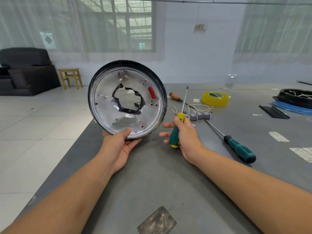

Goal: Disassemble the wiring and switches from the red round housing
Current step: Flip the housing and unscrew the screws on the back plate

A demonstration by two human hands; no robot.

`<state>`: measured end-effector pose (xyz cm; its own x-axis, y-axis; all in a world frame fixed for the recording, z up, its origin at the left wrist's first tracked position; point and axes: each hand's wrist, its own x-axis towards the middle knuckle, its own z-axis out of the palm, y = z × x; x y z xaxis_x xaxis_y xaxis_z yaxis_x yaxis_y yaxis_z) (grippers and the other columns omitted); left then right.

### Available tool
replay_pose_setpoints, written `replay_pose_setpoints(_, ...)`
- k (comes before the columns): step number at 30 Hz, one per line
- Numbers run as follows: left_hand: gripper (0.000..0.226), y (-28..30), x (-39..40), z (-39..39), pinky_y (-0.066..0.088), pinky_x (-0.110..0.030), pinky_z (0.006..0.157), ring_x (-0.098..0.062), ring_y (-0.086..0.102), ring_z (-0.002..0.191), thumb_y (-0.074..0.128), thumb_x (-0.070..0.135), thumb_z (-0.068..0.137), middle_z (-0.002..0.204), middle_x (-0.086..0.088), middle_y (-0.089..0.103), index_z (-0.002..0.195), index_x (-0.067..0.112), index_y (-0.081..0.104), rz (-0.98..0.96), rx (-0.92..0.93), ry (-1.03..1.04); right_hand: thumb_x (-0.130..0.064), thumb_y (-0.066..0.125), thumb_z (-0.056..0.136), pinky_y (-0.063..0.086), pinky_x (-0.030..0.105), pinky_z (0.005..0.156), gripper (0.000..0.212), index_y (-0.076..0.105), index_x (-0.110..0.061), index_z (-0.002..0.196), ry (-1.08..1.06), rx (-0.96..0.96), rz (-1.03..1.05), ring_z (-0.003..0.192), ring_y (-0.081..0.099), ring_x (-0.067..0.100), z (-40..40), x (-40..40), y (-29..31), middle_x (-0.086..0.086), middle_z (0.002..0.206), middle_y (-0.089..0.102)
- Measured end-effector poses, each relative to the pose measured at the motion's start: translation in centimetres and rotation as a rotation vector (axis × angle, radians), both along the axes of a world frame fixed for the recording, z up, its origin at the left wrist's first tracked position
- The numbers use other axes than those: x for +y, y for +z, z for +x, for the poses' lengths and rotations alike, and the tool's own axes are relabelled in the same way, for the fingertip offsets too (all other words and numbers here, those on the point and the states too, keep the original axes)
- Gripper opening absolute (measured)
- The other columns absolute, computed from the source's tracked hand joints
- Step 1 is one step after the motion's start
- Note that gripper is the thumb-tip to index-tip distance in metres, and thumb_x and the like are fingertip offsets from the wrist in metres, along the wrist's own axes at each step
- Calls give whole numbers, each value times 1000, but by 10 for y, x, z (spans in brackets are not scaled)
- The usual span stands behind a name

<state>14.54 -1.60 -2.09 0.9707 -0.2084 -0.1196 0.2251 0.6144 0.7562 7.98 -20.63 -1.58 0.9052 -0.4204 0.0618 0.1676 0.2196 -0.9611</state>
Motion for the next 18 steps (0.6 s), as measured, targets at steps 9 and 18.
replay_pose_setpoints(9, 47, -1, 5, 5, 64, -60, 82, -42, 69, 117, 52, -3, 106, 138, -18, 65, 148, 18, 46, -32, 39, 15, -33, 58, 101, 42, 21, 48, 7, 62, -35, 105, 134, 69, -730, 48, 51, 13, -43, -10, -6, -1, 68, 69)
replay_pose_setpoints(18, 38, -3, 4, 3, 66, -56, 73, -40, 66, 120, 53, -1, 107, 140, -14, 59, 137, 19, 41, 61, -29, 86, -42, 67, 91, 48, 16, 75, 28, 74, -39, 117, -84, 68, -1227, 88, 60, 3, -57, -6, -9, -16, 101, 75)
